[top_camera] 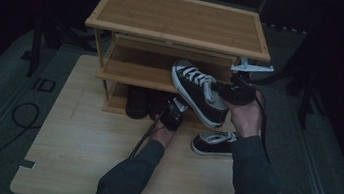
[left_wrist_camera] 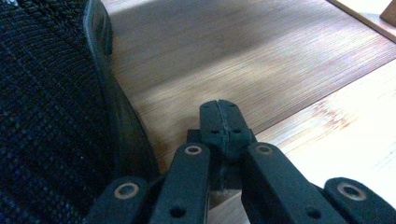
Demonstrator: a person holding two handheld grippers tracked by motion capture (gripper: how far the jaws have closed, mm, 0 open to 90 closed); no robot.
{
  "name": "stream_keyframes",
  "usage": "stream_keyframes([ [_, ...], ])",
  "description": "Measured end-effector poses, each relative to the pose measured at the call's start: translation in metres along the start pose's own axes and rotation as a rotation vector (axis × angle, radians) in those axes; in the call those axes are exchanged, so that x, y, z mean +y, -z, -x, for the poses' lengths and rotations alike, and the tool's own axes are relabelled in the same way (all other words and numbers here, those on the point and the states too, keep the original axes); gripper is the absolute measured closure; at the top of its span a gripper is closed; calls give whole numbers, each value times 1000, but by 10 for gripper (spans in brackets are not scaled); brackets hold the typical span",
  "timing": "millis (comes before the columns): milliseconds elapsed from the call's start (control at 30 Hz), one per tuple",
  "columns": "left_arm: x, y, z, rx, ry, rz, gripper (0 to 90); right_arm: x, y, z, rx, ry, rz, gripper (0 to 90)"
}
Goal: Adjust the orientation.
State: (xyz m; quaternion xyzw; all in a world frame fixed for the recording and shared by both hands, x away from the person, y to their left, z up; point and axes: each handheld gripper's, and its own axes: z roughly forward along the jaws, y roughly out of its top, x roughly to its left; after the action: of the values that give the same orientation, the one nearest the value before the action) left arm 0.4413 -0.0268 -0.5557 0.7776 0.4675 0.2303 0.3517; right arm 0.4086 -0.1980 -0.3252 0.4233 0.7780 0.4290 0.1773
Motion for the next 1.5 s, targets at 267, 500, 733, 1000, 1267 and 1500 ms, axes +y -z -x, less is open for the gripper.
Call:
stream_keyframes([
  [267, 0, 0, -1, -5, 0, 1, 900, 0, -8, -1, -28, -64, 49, 878],
  [500, 0, 0, -1, -5, 1, 1, 900, 0, -10, 0, -42, -74, 58, 873],
  [733, 0, 0, -1, -5, 0, 2, 900, 0, -7, -1, -27, -56, 65, 819],
  [1000, 0, 0, -1, -4, 1, 3, 900, 3, 0, 0, -23, -59, 93, 821],
  [1267, 0, 0, -1, -5, 2, 3, 900, 7, 11, 3, -23, -55, 118, 830],
  [1500, 0, 0, -1, -5, 1, 3, 900, 6, 24, 9, -32, -41, 123, 830],
])
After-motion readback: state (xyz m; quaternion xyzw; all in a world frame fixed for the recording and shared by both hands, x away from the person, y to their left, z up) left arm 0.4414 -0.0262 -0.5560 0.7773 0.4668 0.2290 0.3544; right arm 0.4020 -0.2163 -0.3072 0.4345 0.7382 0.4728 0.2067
